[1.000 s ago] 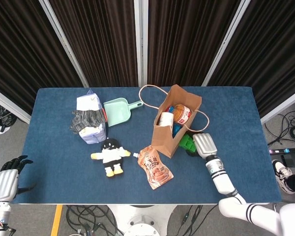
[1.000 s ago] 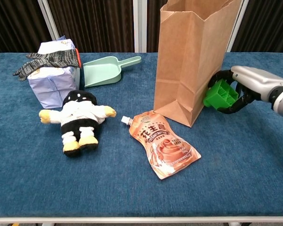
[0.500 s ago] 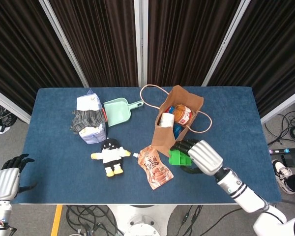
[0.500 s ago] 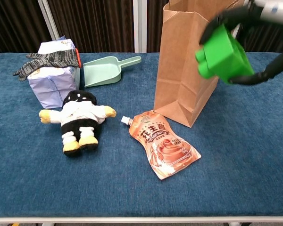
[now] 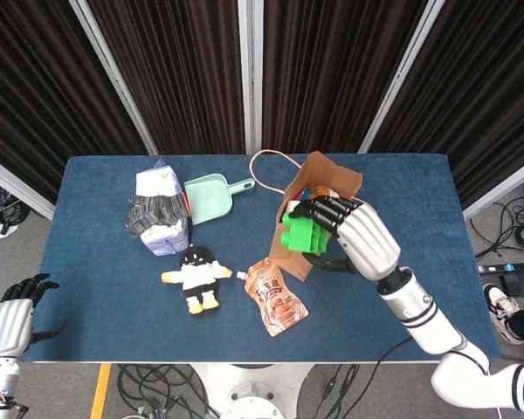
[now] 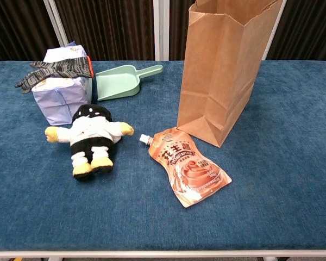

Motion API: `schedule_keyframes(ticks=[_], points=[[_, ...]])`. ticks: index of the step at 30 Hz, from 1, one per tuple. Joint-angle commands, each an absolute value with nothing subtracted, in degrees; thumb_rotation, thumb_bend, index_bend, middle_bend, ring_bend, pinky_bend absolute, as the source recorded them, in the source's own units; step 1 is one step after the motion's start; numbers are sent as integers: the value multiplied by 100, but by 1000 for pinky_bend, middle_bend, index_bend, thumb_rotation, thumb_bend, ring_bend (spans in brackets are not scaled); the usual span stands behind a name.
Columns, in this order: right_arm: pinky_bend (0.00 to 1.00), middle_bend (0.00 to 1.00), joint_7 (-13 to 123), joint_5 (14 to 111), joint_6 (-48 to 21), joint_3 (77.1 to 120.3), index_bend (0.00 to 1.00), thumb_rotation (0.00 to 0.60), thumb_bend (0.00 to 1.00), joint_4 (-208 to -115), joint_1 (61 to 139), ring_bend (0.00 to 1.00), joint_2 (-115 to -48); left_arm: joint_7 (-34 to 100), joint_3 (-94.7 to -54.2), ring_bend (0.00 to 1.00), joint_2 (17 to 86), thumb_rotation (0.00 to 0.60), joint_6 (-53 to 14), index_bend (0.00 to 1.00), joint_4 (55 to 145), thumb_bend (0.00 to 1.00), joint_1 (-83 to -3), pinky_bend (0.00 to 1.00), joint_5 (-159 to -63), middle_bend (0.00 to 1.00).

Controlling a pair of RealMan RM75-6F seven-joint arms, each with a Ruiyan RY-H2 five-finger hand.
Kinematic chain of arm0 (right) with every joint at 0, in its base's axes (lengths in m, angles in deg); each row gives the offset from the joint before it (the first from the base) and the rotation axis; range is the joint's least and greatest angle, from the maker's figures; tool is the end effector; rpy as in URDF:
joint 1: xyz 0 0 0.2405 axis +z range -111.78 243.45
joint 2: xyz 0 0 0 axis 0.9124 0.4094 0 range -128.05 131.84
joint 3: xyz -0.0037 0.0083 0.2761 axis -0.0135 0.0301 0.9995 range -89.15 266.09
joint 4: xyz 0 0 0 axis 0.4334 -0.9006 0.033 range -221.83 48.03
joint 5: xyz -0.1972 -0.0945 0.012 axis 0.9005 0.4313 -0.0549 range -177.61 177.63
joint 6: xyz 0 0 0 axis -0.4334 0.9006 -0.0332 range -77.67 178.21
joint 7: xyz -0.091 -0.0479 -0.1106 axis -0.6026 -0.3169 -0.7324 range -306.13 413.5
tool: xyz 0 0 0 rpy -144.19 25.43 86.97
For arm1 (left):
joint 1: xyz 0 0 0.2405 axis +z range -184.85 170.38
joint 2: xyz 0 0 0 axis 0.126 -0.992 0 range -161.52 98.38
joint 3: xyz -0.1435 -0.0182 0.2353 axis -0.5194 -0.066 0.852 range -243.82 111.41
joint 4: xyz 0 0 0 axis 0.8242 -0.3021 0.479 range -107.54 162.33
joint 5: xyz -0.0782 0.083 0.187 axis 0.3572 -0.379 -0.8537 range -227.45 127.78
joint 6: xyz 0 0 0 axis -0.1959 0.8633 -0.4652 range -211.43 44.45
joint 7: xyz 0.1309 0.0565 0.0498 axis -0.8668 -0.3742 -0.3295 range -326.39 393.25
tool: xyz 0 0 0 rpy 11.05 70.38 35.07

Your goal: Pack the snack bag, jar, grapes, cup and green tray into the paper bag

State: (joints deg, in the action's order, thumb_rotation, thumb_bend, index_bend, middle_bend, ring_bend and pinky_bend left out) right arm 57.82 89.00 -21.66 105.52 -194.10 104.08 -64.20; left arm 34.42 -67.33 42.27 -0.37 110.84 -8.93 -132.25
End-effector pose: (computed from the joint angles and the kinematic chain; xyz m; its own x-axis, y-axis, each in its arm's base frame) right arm -0.0766 -0.3302 0.1375 0.0649 0.0060 0.9979 -0.7406 -0.6699 0.0522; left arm -0.3697 0.1641 0.1091 0.3562 0.0866 0.9304 0.9250 0.1085 -0.3642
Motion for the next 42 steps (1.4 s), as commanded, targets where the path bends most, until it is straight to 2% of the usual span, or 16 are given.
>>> schedule_keyframes(ticks=[1,4,11,13,15,17,18,27,31,33,34,39,42], points=[[475,488,5096,7852,-1681,10934,559,600,306,-19053,10781,291,-6693,3453,-6730,212,4230,600,-44,373,11077,115,-886,216,-13209,291],[445,470,4794,7416,-1397,10929,543,600,303,-18772,10927,270,-6830,3479,-6731,212,4235,600,-49,372,11054,115,-874,216,-13186,292],[360,401,4552,7076,-1105,10837,424,600,300,-18250,11125,200,-7118,3510,-6736,212,4246,600,-70,373,11020,115,-871,216,-13165,292],[284,333,4478,7053,-957,10765,301,600,282,-18227,11170,136,-7091,3515,-6745,212,4250,600,-71,372,11013,115,-875,216,-13159,292],[148,218,4458,7005,-839,10739,106,600,238,-18272,11198,35,-7023,3514,-6745,213,4252,600,-84,372,11010,115,-880,216,-13156,292],[80,148,4467,6989,-832,10747,11,600,207,-18300,11201,0,-6986,3511,-6745,213,4252,600,-89,373,11013,115,-883,216,-13158,292],[68,129,4481,6987,-845,10749,0,600,198,-18316,11190,0,-6958,3513,-6745,213,4254,600,-86,372,11014,115,-883,216,-13162,291],[57,94,4706,7151,-1106,10704,0,600,195,-18549,10942,0,-6630,3464,-6757,213,4230,600,-66,373,11058,115,-897,216,-13186,292],[57,119,5049,7550,-1740,10702,0,600,196,-18678,10600,0,-6499,3447,-6759,213,4215,600,-40,373,11087,115,-891,216,-13196,292],[96,188,5216,7804,-2167,10666,14,600,199,-18718,10364,17,-6441,3437,-6759,213,4206,600,-43,373,11097,115,-891,216,-13192,292],[122,214,5308,7978,-2446,10618,33,600,199,-18743,10192,34,-6385,3431,-6762,212,4198,600,-48,373,11103,116,-895,216,-13191,292],[358,384,5609,8532,-3376,10241,275,600,203,-18820,9390,234,-6009,3406,-6799,213,4176,600,-17,373,11131,115,-921,216,-13212,292],[378,406,6009,8866,-3748,9813,325,600,213,-18737,8839,244,-5706,3373,-6826,212,4165,600,-11,373,11152,115,-951,216,-13226,292]])
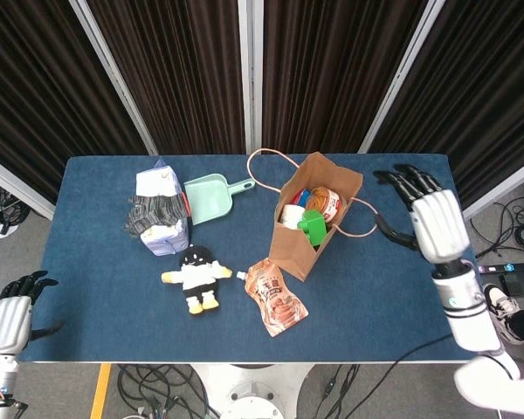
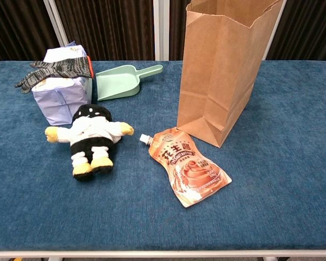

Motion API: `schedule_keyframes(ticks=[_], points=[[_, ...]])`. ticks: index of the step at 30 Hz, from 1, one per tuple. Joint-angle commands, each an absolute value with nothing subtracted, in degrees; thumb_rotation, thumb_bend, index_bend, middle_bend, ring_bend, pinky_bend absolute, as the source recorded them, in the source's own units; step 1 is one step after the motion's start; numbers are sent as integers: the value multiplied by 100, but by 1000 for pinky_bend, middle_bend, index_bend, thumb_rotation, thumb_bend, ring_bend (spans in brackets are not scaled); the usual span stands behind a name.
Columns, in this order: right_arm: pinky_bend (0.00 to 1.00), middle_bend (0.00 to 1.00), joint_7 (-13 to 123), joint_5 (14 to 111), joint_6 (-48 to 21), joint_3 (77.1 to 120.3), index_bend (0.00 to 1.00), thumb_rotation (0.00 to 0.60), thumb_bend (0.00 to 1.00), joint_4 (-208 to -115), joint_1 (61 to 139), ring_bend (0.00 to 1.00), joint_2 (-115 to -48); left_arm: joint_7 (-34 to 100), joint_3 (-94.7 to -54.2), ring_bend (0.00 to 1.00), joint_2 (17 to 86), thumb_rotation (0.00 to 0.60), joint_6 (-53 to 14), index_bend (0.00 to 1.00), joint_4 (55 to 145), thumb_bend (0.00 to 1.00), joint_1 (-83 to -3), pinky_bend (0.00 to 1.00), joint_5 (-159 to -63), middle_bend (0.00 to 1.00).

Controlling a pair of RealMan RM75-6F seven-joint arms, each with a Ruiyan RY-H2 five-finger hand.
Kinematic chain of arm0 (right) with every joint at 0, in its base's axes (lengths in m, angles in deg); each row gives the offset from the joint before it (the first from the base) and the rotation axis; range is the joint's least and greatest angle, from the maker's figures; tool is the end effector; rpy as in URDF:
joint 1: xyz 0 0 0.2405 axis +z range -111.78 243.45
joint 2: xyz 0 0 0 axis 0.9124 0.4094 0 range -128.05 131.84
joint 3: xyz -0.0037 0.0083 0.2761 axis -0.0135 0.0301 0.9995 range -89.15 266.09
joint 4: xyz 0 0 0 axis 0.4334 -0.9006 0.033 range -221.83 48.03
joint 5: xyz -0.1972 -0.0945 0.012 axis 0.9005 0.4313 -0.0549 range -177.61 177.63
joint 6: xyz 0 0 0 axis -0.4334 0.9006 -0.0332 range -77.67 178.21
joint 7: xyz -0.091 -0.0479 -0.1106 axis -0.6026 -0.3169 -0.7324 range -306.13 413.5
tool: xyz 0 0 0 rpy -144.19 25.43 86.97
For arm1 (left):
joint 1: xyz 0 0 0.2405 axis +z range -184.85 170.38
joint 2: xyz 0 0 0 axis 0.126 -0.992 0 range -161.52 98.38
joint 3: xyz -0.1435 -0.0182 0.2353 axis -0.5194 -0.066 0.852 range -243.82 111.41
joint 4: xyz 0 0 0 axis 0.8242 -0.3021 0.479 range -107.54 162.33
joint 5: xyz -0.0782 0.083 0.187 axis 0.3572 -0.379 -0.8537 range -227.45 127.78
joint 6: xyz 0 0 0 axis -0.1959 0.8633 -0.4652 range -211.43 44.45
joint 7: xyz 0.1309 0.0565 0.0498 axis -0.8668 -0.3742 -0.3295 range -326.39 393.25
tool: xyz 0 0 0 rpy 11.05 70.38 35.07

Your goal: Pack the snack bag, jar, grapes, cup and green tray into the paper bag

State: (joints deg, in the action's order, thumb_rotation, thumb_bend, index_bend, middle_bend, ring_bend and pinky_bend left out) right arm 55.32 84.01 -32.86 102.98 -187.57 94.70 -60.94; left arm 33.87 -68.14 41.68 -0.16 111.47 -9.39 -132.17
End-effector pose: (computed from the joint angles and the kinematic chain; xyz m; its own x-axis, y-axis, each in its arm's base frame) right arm -0.1713 -0.3267 0.1838 0.1489 0.2309 0.9615 -0.8743 -0.4235 0.2371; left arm -0.3666 0.1703 0.1144 0.3653 0.0670 0.9285 0.9231 0.1027 -0.3706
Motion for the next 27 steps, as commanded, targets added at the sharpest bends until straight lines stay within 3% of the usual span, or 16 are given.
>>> schedule_keyframes(ticks=[1,8,12,16,27], points=[[378,406,6129,8933,-3838,9700,326,600,216,-18695,8696,244,-5645,3360,-6832,212,4162,600,-12,373,11154,115,-959,216,-13228,292],[341,342,6611,9333,-4150,8975,309,600,221,-18127,7940,204,-5633,3237,-6893,212,4140,600,54,372,11235,115,-1014,216,-13276,291],[168,193,6319,9249,-3653,8611,109,600,224,-18017,7789,40,-5680,3162,-6890,213,4139,600,81,372,11286,115,-1025,216,-13306,291],[7,56,5796,9197,-3466,8517,0,600,232,-17952,7686,0,-5923,3084,-6889,213,4141,600,143,372,11316,115,-1016,216,-13331,292],[0,29,5710,9319,-3846,8612,0,600,234,-17720,7395,0,-6322,3007,-6948,213,4317,600,593,372,11105,115,-915,216,-13494,291]])
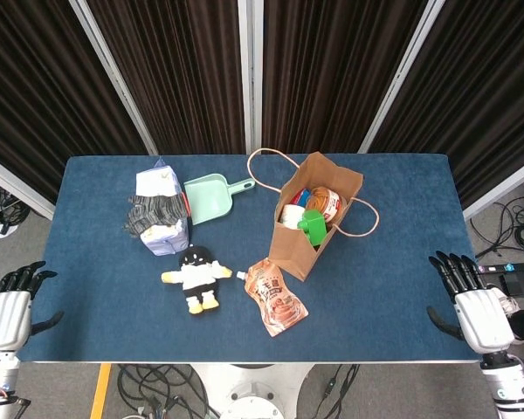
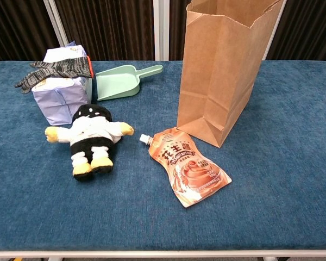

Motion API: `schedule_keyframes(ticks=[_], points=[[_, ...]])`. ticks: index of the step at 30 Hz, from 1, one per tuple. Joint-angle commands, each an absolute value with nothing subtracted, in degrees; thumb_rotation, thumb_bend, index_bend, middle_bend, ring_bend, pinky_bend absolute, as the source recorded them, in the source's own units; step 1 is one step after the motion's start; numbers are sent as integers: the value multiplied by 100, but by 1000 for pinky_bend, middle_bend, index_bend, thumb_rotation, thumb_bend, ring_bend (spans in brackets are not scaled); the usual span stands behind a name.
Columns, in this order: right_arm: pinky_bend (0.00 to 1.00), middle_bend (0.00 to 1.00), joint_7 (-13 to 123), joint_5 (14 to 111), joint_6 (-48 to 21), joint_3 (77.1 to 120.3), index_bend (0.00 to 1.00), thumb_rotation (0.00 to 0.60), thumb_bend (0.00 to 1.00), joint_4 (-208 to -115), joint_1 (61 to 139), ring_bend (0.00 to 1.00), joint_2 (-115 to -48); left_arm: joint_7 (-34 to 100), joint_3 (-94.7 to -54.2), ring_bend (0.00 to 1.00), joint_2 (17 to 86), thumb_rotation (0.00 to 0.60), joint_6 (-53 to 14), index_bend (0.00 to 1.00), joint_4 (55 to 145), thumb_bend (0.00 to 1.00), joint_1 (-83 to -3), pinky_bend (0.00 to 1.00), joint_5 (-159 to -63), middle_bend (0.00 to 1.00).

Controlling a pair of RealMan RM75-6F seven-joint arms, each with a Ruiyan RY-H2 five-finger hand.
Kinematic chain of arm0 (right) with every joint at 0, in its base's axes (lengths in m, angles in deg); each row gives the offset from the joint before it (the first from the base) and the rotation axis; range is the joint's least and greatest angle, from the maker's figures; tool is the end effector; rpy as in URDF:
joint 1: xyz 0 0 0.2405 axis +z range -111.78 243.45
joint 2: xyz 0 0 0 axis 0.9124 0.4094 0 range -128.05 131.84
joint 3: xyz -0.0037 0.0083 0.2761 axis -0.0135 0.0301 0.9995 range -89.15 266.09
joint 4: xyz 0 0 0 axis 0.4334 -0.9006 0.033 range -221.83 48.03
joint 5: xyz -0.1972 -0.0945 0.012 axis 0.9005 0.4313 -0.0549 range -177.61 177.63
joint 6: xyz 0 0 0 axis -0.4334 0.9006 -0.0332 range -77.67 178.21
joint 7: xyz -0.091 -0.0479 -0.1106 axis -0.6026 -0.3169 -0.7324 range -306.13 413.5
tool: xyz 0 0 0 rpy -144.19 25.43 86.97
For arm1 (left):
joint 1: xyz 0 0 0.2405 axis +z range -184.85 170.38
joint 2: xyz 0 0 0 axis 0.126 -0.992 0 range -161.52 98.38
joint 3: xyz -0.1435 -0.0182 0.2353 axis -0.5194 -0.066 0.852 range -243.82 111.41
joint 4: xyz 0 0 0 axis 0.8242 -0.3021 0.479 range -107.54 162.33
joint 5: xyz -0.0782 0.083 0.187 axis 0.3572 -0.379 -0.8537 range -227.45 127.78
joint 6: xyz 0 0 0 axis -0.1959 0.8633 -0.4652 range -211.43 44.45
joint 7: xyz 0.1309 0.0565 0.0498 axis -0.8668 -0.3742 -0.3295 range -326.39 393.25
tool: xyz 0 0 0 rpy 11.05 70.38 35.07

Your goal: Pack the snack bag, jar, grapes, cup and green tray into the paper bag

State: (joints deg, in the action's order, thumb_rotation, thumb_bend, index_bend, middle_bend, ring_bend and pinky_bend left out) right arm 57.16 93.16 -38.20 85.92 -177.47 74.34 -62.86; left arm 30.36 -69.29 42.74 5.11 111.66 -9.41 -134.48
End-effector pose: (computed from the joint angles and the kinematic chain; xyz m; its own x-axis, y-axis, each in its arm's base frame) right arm -0.3137 -0.1891 0.1464 0.3690 -0.0198 0.9292 -0.9143 -0.1875 0.3591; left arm -0.3518 0.1754 0.1210 0.4110 -0.0394 0.9108 0.9106 0.0654 -0.4081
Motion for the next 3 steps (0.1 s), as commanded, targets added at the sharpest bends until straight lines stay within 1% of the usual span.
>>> schedule_keyframes(ticks=[1,3], points=[[0,29,5703,9311,-3845,8619,0,600,234,-17706,7377,0,-6339,2958,-6950,212,4327,600,619,371,11082,115,-911,216,-13505,290],[0,29,5699,9294,-3848,8642,0,600,235,-17683,7358,0,-6370,2912,-6946,212,4349,600,665,362,11049,115,-902,216,-13536,283]])
